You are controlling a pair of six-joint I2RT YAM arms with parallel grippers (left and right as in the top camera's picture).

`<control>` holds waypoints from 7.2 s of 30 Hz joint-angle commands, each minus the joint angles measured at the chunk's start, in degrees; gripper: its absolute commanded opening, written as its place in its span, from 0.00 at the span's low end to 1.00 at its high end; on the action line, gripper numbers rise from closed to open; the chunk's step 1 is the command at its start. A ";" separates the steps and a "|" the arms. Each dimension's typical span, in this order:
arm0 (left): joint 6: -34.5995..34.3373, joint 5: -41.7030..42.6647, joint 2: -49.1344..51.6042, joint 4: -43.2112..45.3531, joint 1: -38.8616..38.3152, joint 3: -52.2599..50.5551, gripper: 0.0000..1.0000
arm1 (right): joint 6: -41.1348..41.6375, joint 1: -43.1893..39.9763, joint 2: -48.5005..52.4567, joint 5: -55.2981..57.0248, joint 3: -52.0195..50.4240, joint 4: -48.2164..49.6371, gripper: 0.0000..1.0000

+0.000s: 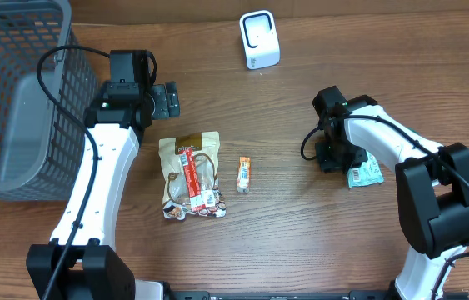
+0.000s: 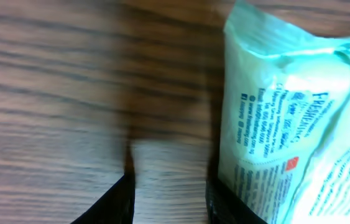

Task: Scan the item barcode
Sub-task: 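Open the right gripper and lift it off the packet, then move the right gripper left over the small orange box, then lower the right gripper and grasp the orange box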

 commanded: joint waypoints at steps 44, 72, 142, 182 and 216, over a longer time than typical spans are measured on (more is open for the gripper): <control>-0.35 -0.57 0.00 0.17 -0.02 0.55 1.00 | 23.23 15.50 -7.48 -17.11 0.57 16.20 0.42; -0.35 -0.57 0.00 0.17 -0.02 0.52 1.00 | 29.55 23.80 -6.82 -11.50 -1.29 24.48 0.52; -0.35 -0.55 -0.02 0.17 -0.02 0.55 1.00 | 20.59 18.36 -9.11 10.54 1.16 7.93 0.19; -0.35 -0.57 0.00 0.17 -0.02 0.55 1.00 | 20.46 16.48 -8.96 11.34 -3.19 5.20 0.50; -0.33 -0.55 -0.02 0.17 -0.02 0.55 1.00 | 14.21 6.19 -8.96 -10.60 -3.41 7.76 0.37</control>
